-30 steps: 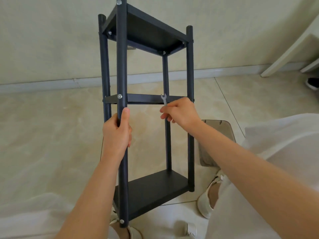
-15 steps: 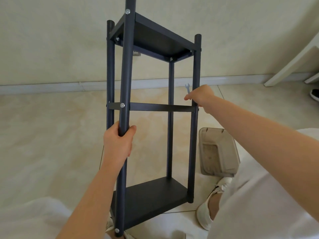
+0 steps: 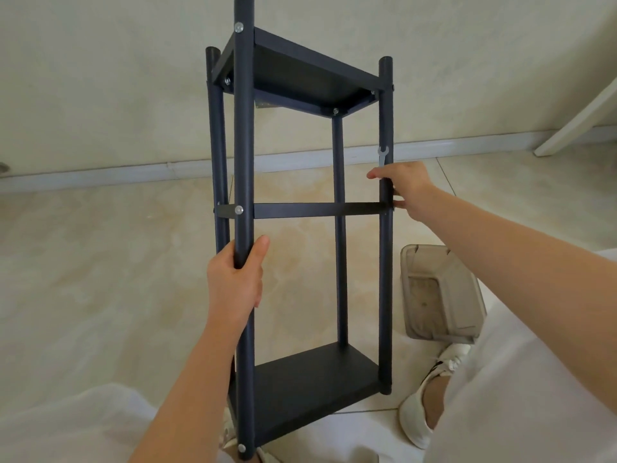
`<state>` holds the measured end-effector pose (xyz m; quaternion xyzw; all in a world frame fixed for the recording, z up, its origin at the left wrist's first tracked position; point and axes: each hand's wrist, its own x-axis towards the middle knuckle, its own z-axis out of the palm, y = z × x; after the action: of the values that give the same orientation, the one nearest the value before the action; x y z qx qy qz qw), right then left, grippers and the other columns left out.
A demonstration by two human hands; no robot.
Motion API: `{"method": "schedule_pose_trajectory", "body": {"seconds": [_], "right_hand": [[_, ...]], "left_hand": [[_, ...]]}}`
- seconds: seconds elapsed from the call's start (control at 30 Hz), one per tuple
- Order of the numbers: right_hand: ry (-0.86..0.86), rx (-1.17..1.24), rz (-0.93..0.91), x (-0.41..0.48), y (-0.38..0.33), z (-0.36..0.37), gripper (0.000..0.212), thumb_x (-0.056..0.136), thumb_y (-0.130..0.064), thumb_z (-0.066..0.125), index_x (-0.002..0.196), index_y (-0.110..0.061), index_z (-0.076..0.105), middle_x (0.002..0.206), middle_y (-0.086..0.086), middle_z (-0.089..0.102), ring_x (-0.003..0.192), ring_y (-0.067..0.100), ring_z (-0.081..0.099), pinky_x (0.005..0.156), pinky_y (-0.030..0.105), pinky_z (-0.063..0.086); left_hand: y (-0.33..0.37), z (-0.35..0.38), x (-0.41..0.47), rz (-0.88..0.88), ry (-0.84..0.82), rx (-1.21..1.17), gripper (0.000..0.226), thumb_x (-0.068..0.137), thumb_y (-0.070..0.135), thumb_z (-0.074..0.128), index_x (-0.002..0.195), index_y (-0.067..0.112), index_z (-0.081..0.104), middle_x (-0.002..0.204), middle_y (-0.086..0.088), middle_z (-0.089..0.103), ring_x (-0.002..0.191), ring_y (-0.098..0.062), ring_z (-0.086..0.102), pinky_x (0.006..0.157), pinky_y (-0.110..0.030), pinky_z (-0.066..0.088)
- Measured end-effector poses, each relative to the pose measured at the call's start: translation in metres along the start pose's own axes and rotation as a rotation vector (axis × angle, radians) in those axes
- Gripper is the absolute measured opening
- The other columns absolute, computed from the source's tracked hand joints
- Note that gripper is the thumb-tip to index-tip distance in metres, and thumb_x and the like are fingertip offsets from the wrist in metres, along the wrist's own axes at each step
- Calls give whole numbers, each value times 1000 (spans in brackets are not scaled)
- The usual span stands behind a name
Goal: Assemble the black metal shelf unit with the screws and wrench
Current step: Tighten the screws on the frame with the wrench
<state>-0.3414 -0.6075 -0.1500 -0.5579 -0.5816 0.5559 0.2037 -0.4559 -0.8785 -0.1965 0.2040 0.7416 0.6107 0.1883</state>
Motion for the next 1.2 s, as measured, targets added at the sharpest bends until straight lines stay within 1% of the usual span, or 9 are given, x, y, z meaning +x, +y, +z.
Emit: {"method": "schedule_pose_trajectory", "body": {"seconds": [0.07, 0.17, 0.27, 0.43, 0.53, 0.63, 0.97, 1.1, 1.2], "right_hand": [[-22, 52, -6, -4, -2, 3, 34, 76, -22, 81, 106, -8, 70, 114, 5, 60, 107, 26, 54, 96, 43, 50], [-53, 114, 0, -9, -10, 6, 41, 72, -27, 82, 107, -9, 71, 112, 1, 57, 91, 19, 53, 99, 44, 48], [-90, 97, -25, -11, -18, 5, 41, 72, -28, 83, 106, -9, 71, 93, -3, 53, 78, 15, 50, 99, 42, 49], [-184, 124, -78, -20, -30, -9, 40, 73, -22, 81, 107, -3, 73, 87, 1, 50, 75, 16, 46, 77, 32, 47], [-379, 178, -144, -31, -38, -23, 15, 80, -15, 72, 89, -4, 78, 76, 1, 47, 70, 15, 45, 68, 26, 46], [-585, 198, -196, -43, -43, -31, 17, 84, -14, 66, 71, -11, 77, 79, 2, 45, 64, 12, 46, 71, 27, 45], [-788, 355, -288, -88, -60, -17, 11, 76, -17, 66, 71, -11, 73, 74, -3, 48, 62, 11, 45, 66, 25, 45], [-772, 420, -310, -97, -68, -13, 11, 76, -19, 66, 72, -12, 74, 72, -3, 50, 63, 11, 45, 64, 24, 45], [-763, 456, -312, -104, -70, -8, 12, 79, -17, 65, 71, -12, 73, 74, -1, 46, 62, 12, 45, 63, 24, 44]], "left_hand": [[-7, -4, 4, -13, 40, 22, 41, 95, 36, 68, 74, 10, 44, 51, -3, 39, 39, -18, 34, 36, -26, 34], [-19, -11, 10, -33, 128, 91, 36, 97, 28, 65, 73, 10, 45, 53, -7, 43, 40, -20, 38, 38, -29, 37], [-26, -17, 16, -39, 176, 116, 33, 97, 26, 63, 76, 6, 49, 58, -11, 46, 44, -22, 41, 40, -30, 39], [-32, -23, 23, 10, 234, 183, 36, 98, 33, 61, 71, 13, 48, 58, -12, 47, 43, -22, 44, 39, -31, 41], [-39, -24, 27, -19, 270, 189, 37, 99, 36, 60, 71, 16, 47, 58, -11, 46, 45, -22, 43, 40, -30, 41], [-44, -27, 30, -56, 287, 157, 36, 99, 37, 61, 72, 16, 48, 59, -10, 45, 47, -23, 42, 43, -32, 41], [-45, -34, 32, -99, 344, 190, 40, 100, 42, 57, 71, 17, 43, 65, -11, 46, 56, -25, 43, 54, -37, 43], [-43, -27, 36, -133, 239, 228, 37, 104, 43, 48, 82, 13, 48, 67, -9, 51, 54, -22, 48, 50, -35, 45], [-42, -20, 39, -157, 192, 194, 33, 107, 36, 42, 104, 5, 53, 78, -8, 55, 62, -22, 54, 59, -35, 48]]}}
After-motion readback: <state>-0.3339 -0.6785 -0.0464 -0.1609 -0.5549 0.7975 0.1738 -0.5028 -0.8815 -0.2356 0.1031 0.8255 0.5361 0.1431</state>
